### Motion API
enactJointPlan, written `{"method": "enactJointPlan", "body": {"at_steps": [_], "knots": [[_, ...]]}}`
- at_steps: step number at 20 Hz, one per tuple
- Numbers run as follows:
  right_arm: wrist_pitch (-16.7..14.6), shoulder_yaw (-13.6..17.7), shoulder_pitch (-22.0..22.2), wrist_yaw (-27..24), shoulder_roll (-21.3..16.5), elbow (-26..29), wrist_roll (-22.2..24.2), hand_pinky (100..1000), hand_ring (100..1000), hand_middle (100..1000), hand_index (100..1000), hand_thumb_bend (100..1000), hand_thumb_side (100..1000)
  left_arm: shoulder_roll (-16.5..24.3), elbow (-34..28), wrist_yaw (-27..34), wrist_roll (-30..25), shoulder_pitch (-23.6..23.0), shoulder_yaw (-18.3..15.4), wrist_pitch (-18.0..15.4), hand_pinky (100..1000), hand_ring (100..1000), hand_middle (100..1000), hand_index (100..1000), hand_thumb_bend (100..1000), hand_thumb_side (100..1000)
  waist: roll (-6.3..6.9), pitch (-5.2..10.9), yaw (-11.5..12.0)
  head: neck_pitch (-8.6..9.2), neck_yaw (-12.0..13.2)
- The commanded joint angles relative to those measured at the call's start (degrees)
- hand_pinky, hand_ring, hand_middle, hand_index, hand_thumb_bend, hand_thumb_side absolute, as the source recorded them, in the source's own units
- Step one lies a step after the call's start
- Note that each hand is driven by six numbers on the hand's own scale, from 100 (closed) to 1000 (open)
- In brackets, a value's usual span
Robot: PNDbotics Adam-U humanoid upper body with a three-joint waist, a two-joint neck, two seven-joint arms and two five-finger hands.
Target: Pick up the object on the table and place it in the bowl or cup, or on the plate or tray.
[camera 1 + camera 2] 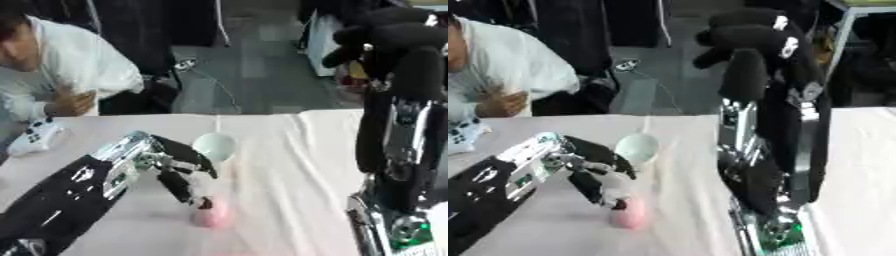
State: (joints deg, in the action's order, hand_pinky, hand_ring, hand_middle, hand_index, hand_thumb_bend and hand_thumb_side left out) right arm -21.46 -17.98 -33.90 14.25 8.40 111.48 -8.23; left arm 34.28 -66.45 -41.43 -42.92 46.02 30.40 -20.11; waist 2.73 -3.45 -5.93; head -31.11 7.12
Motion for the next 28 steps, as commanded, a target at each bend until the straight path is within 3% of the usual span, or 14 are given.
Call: {"method": "enactJointPlan", "body": {"at_steps": [1, 19, 24, 27, 28], "knots": [[0.1, -0.2, -0.4, -0.4, 0.9, 1.2, 0.2, 498, 606, 619, 641, 100, 490, 0.5, 0.8, -1.3, -1.1, 1.3, -1.3, -1.8, 922, 928, 931, 1000, 1000, 802, 0.11, 0.57, -0.2, 0.44, 0.3], [0.3, -0.6, -0.1, -0.9, 1.2, 1.5, 0.8, 498, 606, 619, 641, 100, 494, -0.8, 2.8, 1.7, -6.1, 1.5, 1.2, -4.6, 908, 918, 937, 999, 969, 695, 0.42, 0.49, -0.9, -0.22, 1.1], [0.3, -0.5, -0.1, -1.0, 1.3, 1.6, 0.9, 498, 605, 618, 640, 100, 495, -0.7, 0.6, -0.4, -8.9, 0.7, 2.7, -4.3, 907, 916, 937, 996, 883, 463, 0.47, 0.53, -1.0, -0.24, 1.2], [0.3, -0.6, -0.1, -1.0, 1.3, 1.6, 0.9, 498, 605, 618, 640, 100, 494, -0.8, 0.0, -2.0, -9.0, 0.3, 3.0, -4.5, 898, 905, 927, 987, 862, 437, 0.48, 0.56, -1.0, -0.26, 1.1], [0.3, -0.6, -0.1, -1.0, 1.3, 1.6, 0.9, 498, 605, 617, 640, 100, 494, -0.8, -0.1, -2.3, -9.0, 0.2, 3.0, -4.5, 871, 863, 899, 955, 829, 416, 0.48, 0.56, -1.0, -0.28, 1.1]]}}
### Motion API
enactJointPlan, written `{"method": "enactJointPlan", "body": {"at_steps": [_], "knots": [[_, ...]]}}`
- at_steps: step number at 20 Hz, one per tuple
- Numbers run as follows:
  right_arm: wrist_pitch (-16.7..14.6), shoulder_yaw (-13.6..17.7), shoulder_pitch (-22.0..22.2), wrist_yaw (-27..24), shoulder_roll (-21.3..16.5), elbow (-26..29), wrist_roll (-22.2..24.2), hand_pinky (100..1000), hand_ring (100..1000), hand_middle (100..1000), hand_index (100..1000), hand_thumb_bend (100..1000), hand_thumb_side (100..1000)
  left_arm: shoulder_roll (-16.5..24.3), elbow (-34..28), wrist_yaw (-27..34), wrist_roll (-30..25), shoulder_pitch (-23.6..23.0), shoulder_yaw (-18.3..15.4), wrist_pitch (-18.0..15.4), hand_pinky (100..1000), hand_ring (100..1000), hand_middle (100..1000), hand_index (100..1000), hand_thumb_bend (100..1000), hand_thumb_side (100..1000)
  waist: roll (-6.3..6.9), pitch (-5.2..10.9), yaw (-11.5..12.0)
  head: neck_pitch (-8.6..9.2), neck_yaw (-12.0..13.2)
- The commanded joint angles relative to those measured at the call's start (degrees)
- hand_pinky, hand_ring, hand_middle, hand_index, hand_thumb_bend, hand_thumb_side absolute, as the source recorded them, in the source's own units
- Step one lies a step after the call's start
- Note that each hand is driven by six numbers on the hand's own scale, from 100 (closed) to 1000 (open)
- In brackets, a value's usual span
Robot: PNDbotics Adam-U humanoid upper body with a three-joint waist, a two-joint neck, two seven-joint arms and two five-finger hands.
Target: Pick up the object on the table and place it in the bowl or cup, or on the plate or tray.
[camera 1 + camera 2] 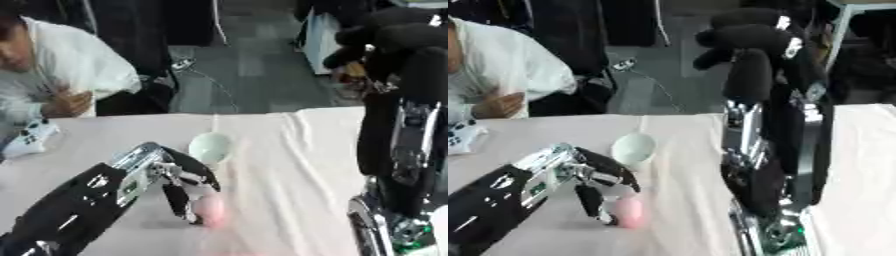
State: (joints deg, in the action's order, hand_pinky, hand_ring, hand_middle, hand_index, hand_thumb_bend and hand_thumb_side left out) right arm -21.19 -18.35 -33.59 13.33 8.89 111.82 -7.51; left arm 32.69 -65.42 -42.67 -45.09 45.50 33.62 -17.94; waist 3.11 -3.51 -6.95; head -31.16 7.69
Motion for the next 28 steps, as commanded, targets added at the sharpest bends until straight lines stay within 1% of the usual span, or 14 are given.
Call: {"method": "enactJointPlan", "body": {"at_steps": [1, 3, 4, 5, 6, 7, 8, 9, 10, 11, 14, 18, 23, 28], "knots": [[0.0, -0.2, -0.4, -0.1, 0.8, 1.3, 0.1, 498, 605, 617, 640, 100, 494, 0.7, -1.3, -1.3, -6.8, 0.6, -0.4, -6.6, 867, 857, 895, 951, 825, 414, 0.09, 0.62, 0.0, -0.25, 0.5], [0.1, -0.2, -0.5, -0.1, 0.8, 1.3, 0.2, 498, 605, 617, 640, 100, 497, 0.6, -1.6, -1.9, -6.0, 0.5, -0.5, -6.3, 764, 738, 816, 866, 721, 407, 0.09, 0.6, 0.0, -0.25, 0.5], [0.1, -0.2, -0.5, -0.1, 0.8, 1.3, 0.2, 498, 605, 616, 639, 100, 494, 0.6, -1.7, -2.1, -5.2, 0.4, -0.5, -6.1, 643, 636, 758, 811, 627, 413, 0.09, 0.58, 0.0, -0.25, 0.4], [0.1, -0.2, -0.5, -0.1, 0.8, 1.3, 0.2, 498, 605, 617, 639, 100, 494, 0.6, -1.8, -2.5, -4.3, 0.3, -0.5, -5.9, 664, 651, 766, 817, 637, 413, 0.09, 0.56, 0.0, -0.25, 0.4], [0.1, -0.2, -0.5, -0.1, 0.8, 1.3, 0.2, 498, 605, 616, 639, 100, 494, 0.6, -1.8, -3.0, -3.4, 0.2, -0.4, -5.7, 438, 527, 678, 760, 499, 430, 0.09, 0.55, 0.0, -0.26, 0.3], [0.1, -0.2, -0.5, -0.1, 0.8, 1.3, 0.3, 498, 605, 616, 639, 100, 494, 0.6, -1.7, -3.4, -2.5, 0.0, -0.4, -5.3, 413, 514, 667, 755, 484, 431, 0.09, 0.55, 0.0, -0.29, 0.3], [0.1, -0.2, -0.5, -0.1, 0.8, 1.3, 0.3, 498, 604, 615, 639, 100, 494, 0.6, -1.6, -3.7, -1.6, -0.1, -0.4, -5.0, 201, 406, 573, 697, 243, 479, 0.09, 0.55, 0.0, -0.29, 0.3], [0.1, -0.2, -0.5, -0.1, 0.8, 1.3, 0.3, 498, 604, 616, 639, 100, 494, 0.6, -1.5, -4.0, -0.7, -0.2, -0.4, -4.6, 219, 416, 581, 703, 266, 472, 0.09, 0.55, 0.0, -0.29, 0.3], [0.1, -0.2, -0.6, -0.1, 0.8, 1.3, 0.3, 498, 604, 615, 639, 100, 493, 0.6, -1.3, -4.1, 0.4, -0.4, -0.5, -4.2, 100, 295, 482, 630, 100, 607, 0.08, 0.55, 0.0, -0.27, 0.3], [0.1, -0.2, -0.6, -0.1, 0.8, 1.3, 0.3, 498, 604, 615, 639, 100, 493, 0.6, -1.3, -4.1, 1.8, -0.5, -0.6, -3.8, 100, 259, 458, 610, 100, 638, 0.08, 0.55, 0.0, -0.25, 0.3], [0.1, -0.2, -0.6, -0.2, 0.8, 1.3, 0.4, 498, 604, 614, 639, 100, 493, 0.6, -0.9, -4.2, 5.2, -1.0, -0.6, -3.1, 100, 118, 323, 506, 100, 561, 0.06, 0.54, 0.0, -0.2, 0.3], [0.1, -0.2, -0.6, -0.1, 0.7, 1.3, 0.3, 498, 604, 614, 638, 100, 494, 0.8, -0.6, -3.5, 11.1, -1.9, -1.1, -3.7, 100, 100, 168, 427, 100, 543, 0.03, 0.5, 0.1, -0.17, 0.3], [0.1, -0.2, -0.7, -0.1, 0.7, 1.2, 0.3, 497, 604, 614, 638, 100, 494, 1.3, 0.2, -3.1, 18.9, -2.5, -1.4, -5.5, 100, 100, 124, 384, 100, 557, -0.01, 0.47, 0.2, -0.12, 0.3], [0.1, -0.2, -0.7, 0.0, 0.5, 1.1, 0.2, 498, 604, 614, 638, 100, 494, 2.5, -0.6, -2.5, 22.1, -2.5, -1.6, -6.3, 100, 100, 117, 373, 100, 562, 0.0, 0.53, 0.3, -0.01, 0.5]]}}
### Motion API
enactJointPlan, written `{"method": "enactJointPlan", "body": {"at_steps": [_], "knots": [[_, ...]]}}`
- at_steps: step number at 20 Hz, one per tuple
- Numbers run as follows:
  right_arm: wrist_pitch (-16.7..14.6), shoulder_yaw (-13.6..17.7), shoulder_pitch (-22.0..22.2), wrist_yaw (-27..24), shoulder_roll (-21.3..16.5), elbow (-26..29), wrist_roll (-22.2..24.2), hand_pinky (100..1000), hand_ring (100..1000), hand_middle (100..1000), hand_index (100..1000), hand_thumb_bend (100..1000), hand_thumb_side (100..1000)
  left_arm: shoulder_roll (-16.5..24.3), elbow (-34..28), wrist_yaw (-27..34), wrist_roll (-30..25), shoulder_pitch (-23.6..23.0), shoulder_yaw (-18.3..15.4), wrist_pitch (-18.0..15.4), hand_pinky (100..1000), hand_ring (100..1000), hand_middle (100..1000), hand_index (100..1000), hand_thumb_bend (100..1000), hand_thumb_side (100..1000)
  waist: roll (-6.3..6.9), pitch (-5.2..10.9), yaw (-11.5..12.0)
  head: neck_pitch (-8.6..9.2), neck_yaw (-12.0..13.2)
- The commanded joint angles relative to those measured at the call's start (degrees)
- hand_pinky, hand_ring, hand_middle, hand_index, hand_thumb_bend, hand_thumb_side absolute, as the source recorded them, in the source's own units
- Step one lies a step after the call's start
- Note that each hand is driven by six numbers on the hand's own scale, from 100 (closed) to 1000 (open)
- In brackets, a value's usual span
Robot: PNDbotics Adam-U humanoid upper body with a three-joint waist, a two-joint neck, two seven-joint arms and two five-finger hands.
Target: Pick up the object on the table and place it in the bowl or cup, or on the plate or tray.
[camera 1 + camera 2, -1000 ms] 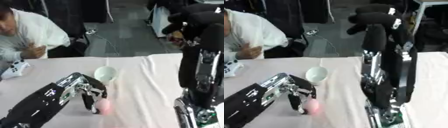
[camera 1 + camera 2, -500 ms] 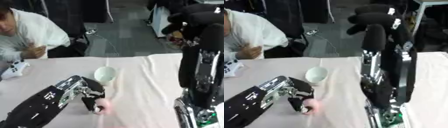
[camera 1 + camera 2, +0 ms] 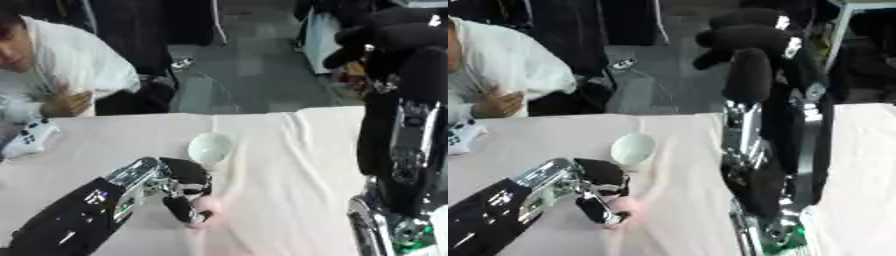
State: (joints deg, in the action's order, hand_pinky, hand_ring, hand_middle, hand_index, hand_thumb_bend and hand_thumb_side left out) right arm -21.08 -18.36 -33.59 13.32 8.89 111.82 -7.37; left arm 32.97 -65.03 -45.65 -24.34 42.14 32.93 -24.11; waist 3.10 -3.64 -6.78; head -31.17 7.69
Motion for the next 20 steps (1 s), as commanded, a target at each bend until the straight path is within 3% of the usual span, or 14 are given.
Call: {"method": "enactJointPlan", "body": {"at_steps": [1, 6, 14, 20], "knots": [[0.0, -0.2, -0.6, 0.0, 0.5, 1.2, 0.0, 498, 604, 614, 638, 100, 494, 2.6, -1.6, 0.6, 1.6, 0.9, -1.1, 0.0, 100, 100, 115, 370, 100, 564, 0.03, 0.68, 0.2, 0.02, 0.6], [0.0, -0.2, -0.5, 0.0, 0.4, 1.1, 0.0, 498, 604, 614, 638, 100, 493, 5.3, -6.5, 3.6, 1.7, 1.2, -1.2, 1.7, 100, 100, 112, 366, 100, 569, 0.17, 0.85, 0.2, 0.0, 0.6], [0.0, -0.2, -0.4, 0.1, 0.2, 1.0, -0.1, 498, 604, 614, 638, 100, 499, 11.8, -15.4, 17.1, 1.9, 1.1, -3.1, 6.7, 100, 100, 108, 364, 100, 577, 0.39, 1.05, 0.4, -0.31, 0.4], [0.0, -0.3, -0.4, 0.1, -0.1, 0.8, -0.1, 498, 604, 614, 638, 100, 499, 14.2, -16.6, 19.4, 5.1, 1.6, -6.2, 8.9, 100, 100, 110, 365, 100, 577, 0.35, 1.1, 0.6, -0.4, 0.3]]}}
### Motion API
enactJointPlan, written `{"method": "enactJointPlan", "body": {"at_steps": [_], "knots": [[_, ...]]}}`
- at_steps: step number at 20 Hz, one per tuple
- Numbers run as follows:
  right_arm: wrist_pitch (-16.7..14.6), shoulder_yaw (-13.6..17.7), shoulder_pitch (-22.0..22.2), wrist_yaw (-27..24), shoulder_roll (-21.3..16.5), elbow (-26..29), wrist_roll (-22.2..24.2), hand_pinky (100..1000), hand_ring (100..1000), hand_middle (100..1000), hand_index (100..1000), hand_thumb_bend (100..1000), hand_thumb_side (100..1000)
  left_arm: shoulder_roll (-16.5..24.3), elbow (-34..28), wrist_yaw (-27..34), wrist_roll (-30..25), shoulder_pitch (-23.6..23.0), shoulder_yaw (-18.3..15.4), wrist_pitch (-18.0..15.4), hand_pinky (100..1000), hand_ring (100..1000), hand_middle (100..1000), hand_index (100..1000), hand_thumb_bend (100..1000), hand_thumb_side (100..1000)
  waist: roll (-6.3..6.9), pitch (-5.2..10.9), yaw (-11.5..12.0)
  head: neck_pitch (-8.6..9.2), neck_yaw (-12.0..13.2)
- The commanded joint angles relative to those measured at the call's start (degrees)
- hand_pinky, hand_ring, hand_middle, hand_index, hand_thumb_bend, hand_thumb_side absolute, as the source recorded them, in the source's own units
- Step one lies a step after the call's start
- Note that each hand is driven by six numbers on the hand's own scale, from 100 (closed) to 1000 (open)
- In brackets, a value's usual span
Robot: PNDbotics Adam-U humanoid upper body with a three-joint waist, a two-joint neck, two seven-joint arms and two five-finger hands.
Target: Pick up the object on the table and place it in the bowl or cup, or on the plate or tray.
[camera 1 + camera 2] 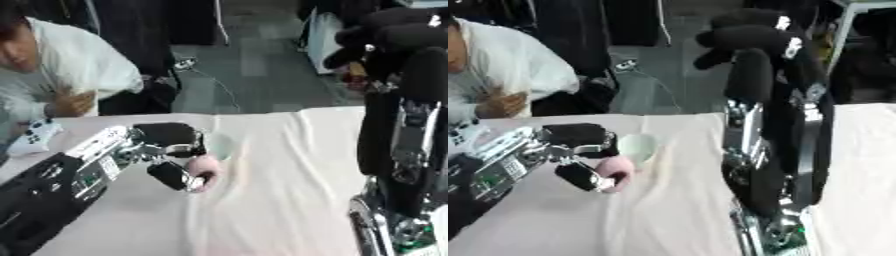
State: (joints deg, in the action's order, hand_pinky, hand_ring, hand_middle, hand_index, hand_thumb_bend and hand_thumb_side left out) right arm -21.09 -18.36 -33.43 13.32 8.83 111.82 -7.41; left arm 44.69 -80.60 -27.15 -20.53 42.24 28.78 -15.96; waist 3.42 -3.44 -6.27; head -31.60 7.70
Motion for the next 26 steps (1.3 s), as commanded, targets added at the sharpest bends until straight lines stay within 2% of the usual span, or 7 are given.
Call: {"method": "enactJointPlan", "body": {"at_steps": [1, 6, 13, 19, 26], "knots": [[0.0, -0.3, -0.5, 0.1, 0.0, 0.8, 0.0, 497, 604, 614, 638, 100, 499, 2.5, -0.9, 0.8, 1.7, 1.7, -2.4, 0.9, 100, 100, 111, 365, 100, 577, 0.01, 0.91, 0.1, 0.02, 0.3], [0.1, -0.3, -0.5, 0.1, -0.1, 0.8, 0.0, 498, 605, 615, 638, 100, 499, 2.3, 1.6, -0.7, 3.4, 3.7, -3.9, 0.3, 100, 100, 113, 365, 100, 578, 0.01, 0.93, 0.2, -0.01, 0.4], [0.0, -0.5, -0.6, -0.1, 0.2, 0.8, 0.2, 498, 605, 615, 638, 100, 499, -0.3, 7.8, -3.9, 6.3, 7.1, -5.3, -3.0, 100, 100, 118, 367, 100, 576, 0.05, 0.77, -0.1, 0.0, 0.6], [0.1, -0.8, -0.6, -0.4, 0.7, 1.2, 0.5, 498, 605, 615, 638, 100, 502, -3.1, 14.5, -10.2, 11.3, 9.5, -6.9, -6.7, 100, 100, 122, 368, 100, 574, 0.18, 0.46, -0.9, 0.52, 1.7], [0.2, -1.3, -0.6, -1.0, 1.7, 1.8, 1.0, 499, 605, 615, 638, 100, 500, -6.2, 21.9, -18.2, 16.0, 12.8, -8.8, -7.3, 100, 100, 124, 368, 100, 572, 0.38, -0.05, -2.1, 1.86, 3.0]]}}
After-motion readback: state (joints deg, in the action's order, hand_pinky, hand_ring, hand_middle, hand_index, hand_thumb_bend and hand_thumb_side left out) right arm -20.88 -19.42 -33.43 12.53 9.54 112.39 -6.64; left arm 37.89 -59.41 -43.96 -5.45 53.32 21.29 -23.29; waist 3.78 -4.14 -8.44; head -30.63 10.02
